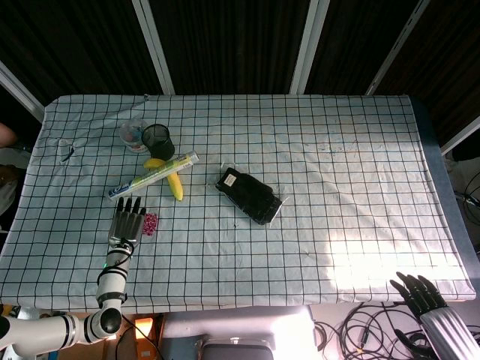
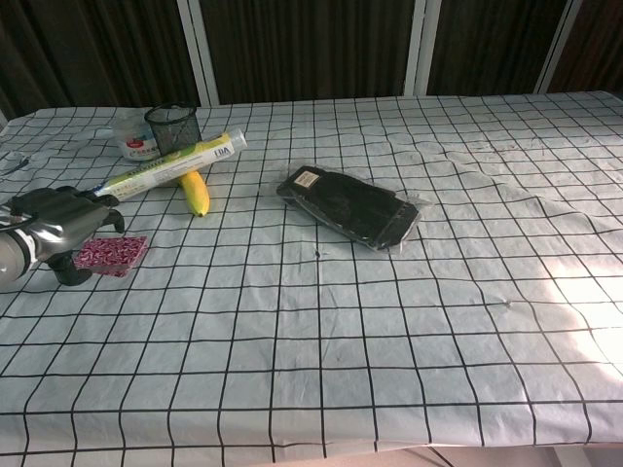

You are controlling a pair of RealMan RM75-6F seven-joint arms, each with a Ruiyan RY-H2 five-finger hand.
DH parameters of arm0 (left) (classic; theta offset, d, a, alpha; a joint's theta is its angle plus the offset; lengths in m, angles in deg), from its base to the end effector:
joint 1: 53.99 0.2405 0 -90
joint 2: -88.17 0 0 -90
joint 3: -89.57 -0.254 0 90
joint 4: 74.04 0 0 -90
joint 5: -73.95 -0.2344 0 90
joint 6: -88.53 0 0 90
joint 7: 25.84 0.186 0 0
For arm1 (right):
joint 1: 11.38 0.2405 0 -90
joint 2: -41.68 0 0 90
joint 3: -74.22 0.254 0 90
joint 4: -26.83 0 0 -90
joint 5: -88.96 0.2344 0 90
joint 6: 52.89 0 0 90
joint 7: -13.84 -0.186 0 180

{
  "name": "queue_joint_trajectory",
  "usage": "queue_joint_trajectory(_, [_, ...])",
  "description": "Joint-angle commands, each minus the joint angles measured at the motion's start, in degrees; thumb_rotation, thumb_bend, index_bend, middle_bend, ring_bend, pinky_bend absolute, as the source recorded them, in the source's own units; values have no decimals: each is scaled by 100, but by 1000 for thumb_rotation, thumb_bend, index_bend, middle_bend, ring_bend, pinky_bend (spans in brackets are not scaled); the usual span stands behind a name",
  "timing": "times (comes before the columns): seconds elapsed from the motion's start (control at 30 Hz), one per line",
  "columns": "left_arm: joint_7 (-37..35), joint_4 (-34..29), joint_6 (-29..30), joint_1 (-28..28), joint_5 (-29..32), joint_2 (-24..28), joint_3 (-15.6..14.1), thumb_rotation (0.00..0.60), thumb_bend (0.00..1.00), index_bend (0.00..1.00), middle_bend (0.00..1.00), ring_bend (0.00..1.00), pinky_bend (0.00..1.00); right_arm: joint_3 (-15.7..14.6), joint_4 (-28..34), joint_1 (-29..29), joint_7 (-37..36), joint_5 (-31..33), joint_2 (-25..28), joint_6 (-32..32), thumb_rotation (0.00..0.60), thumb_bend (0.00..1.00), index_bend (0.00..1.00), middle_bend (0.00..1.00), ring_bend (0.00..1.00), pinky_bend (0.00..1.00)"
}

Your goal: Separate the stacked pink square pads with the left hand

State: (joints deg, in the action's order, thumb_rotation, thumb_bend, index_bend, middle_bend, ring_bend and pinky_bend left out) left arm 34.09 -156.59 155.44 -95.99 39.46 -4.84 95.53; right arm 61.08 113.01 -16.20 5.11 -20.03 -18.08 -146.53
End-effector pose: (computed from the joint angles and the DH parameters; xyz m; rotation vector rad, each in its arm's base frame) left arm -0.2267 0.3739 -0.0568 -1.7114 -0.7227 -0.2352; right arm -0.3201 -0.0930 0.1208 1.7087 -1.0336 0.8922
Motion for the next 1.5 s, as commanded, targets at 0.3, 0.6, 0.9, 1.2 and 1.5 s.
queue_joint_trajectory(0.3, [-204,145,-113,-15,-141,-33,-28,600,367,241,2,0,0,0,11,5,-3,13,2,21,600,199,0,0,0,0])
queue_joint_trajectory(0.6, [-341,259,-190,-10,-200,-50,-42,600,367,332,11,0,0,4,19,0,5,36,1,34,600,198,0,0,0,0])
queue_joint_trajectory(0.9, [-489,234,-120,19,-386,-23,-43,600,366,411,27,0,0,8,11,-5,-3,40,1,24,600,199,0,0,0,0])
queue_joint_trajectory(1.2, [-498,-355,323,220,-764,353,-209,600,365,442,40,0,0,13,19,-7,45,41,-14,40,600,199,0,0,0,0])
queue_joint_trajectory(1.5, [-684,-1285,806,785,-1160,1152,-736,600,364,439,40,0,0,4,69,5,186,14,-45,109,600,198,0,0,0,0])
